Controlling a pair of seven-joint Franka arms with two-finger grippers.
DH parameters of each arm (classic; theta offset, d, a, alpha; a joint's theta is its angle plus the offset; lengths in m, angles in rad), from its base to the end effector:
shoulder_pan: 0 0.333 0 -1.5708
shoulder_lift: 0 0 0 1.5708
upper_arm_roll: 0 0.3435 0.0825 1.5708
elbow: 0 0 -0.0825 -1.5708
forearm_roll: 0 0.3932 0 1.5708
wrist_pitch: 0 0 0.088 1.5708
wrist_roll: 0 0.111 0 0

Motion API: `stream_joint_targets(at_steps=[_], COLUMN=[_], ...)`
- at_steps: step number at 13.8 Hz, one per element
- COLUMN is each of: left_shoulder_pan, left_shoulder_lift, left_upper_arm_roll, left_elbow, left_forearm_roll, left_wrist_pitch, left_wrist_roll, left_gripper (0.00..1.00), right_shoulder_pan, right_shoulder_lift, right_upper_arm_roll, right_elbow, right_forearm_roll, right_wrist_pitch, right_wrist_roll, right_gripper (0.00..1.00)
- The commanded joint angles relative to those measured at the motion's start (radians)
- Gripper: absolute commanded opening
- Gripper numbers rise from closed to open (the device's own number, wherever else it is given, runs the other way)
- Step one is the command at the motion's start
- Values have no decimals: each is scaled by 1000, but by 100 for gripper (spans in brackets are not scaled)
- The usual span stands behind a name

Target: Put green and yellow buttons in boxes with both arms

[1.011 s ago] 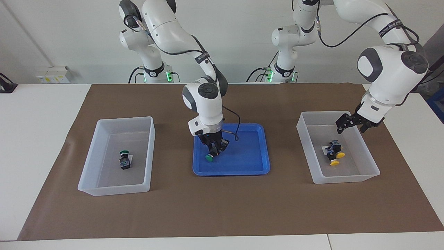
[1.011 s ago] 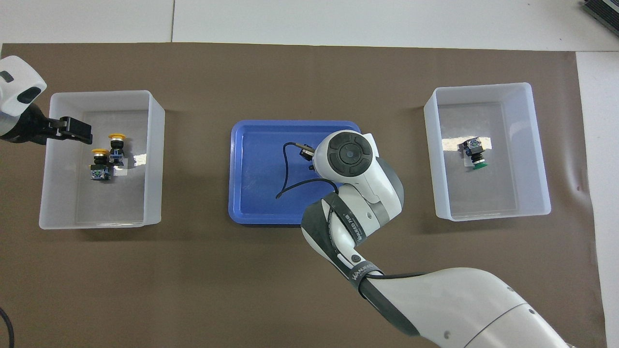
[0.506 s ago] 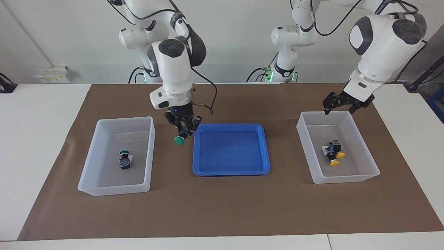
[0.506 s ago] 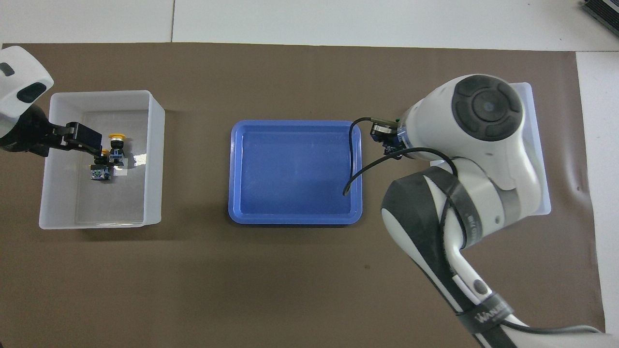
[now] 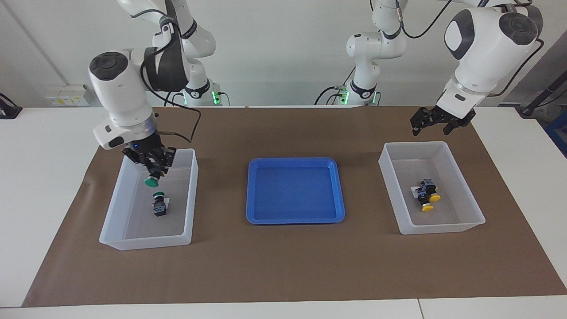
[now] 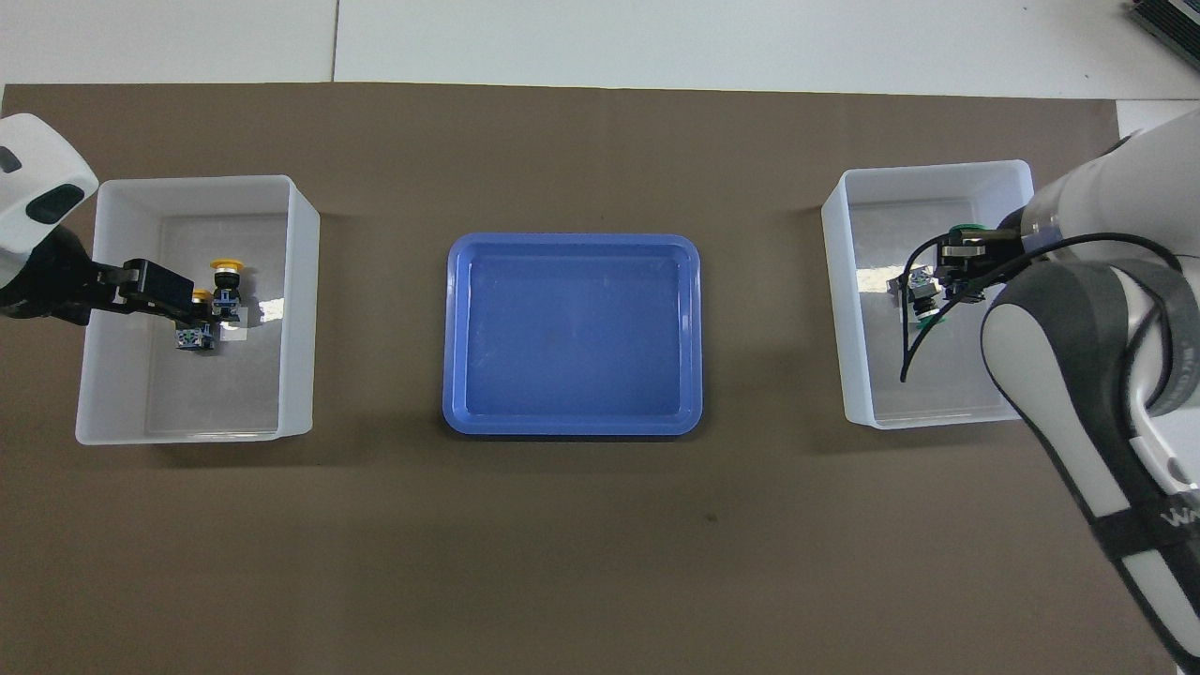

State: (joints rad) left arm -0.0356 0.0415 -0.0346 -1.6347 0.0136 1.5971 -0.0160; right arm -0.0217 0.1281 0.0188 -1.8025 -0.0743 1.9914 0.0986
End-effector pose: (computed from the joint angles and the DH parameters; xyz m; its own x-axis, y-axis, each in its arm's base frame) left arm 0.5740 -0.0385 0.5959 0.9954 -0.0544 -0.0788 -0.0556 -0.9984 -0.0134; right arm 0.6174 -0.0071 0.4966 0.9953 -0.0712 0.0661 -0.0753 -0.9953 0.0609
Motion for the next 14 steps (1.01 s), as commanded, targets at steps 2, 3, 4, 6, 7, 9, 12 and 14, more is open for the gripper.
stream_joint_targets(at_steps=[2,3,4,6,7,9,12,14], left_shoulder_pan=[-7,-9,-7,-6,-4,-6,-7,-7], left_shoulder_lift=[-28,-28,-26,-26,-28,-29,-31,-31], left_upper_arm_roll=[4,4,4,4,4,4,2,2], left_elbow=[-36,-34,-33,-25,-19,-16,-8,-17], left_forearm_roll=[-7,-7,-7,-7,-9,-7,-9,-9], left_wrist_pitch=[29,30,32,34,37,52,81,148], left_wrist_roll=[-18,-18,-18,-22,-35,-56,-62,-102], left_gripper=[100,100,100,100,100,100,100,100], right_shoulder_pan=[-72,-81,-87,-90,-90,-98,-90,-67], right_shoulder_lift=[10,27,48,80,94,111,104,65], right_upper_arm_roll=[16,16,16,16,16,16,16,23], right_elbow=[-158,-188,-216,-241,-245,-270,-265,-244], right_forearm_roll=[2,2,2,2,2,2,2,2], right_wrist_pitch=[217,278,335,407,430,478,475,420], right_wrist_roll=[-111,-118,-123,-123,-123,-123,-114,-79], right_gripper=[0,0,0,0,15,57,100,100])
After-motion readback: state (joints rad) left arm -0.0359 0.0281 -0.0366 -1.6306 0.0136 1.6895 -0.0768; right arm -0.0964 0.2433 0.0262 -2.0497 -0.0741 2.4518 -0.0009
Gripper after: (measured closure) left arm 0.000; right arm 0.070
